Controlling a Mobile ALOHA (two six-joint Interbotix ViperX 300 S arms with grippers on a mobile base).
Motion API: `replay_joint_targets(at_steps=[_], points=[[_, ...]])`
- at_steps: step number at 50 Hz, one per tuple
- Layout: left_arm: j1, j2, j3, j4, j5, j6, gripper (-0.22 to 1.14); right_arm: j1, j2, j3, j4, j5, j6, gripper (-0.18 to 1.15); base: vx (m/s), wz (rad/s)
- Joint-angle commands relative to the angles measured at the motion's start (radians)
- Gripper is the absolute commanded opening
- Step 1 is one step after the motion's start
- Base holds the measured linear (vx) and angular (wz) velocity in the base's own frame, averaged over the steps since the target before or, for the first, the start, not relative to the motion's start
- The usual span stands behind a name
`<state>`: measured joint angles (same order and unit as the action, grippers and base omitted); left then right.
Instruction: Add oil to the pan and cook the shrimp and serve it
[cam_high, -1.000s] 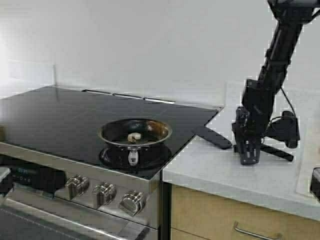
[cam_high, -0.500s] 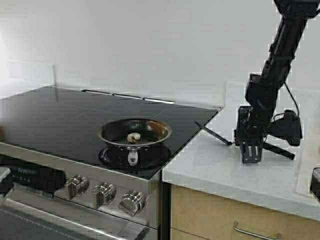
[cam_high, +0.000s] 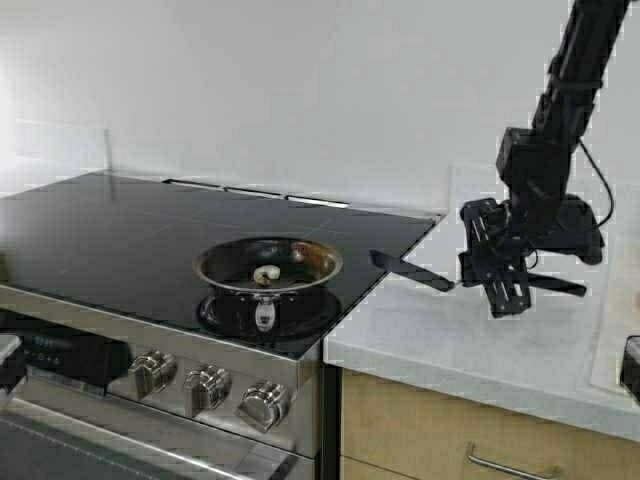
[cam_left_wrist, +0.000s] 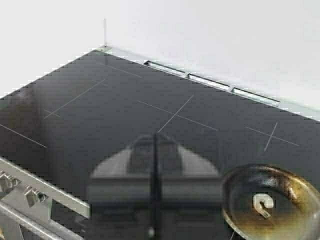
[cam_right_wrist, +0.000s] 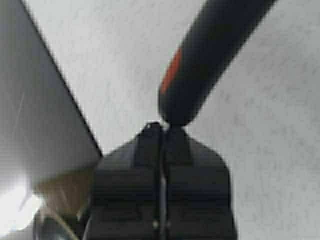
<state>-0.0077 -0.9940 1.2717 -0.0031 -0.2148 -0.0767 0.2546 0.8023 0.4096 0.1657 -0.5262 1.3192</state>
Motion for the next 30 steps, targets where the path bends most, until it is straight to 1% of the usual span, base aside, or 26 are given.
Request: replay_joint_targets(at_steps=[1, 9, 18, 30], points=[[0.002, 0.006, -0.026, 0.002, -0.005, -0.003, 0.03, 0.005, -0.051, 0.021, -0.066, -0.06, -0.002, 0.11, 0.0, 0.0], [0.002, 0.006, -0.023, 0.002, -0.005, -0.009, 0.03, 0.006, -0.046, 0.055, -0.106, -0.135, 0.009, 0.11, 0.0, 0.0], [0.0, 0.005, -0.023, 0.002, -0.005, -0.021, 0.03, 0.04, -0.078, 0.112, -0.117, -0.23, 0.002, 0.08, 0.0, 0.0], [0.0, 0.005, -0.02, 0.002, -0.005, -0.023, 0.03, 0.1, -0.135, 0.161, -0.117, -0.235, 0.0, 0.08, 0.0, 0.0]])
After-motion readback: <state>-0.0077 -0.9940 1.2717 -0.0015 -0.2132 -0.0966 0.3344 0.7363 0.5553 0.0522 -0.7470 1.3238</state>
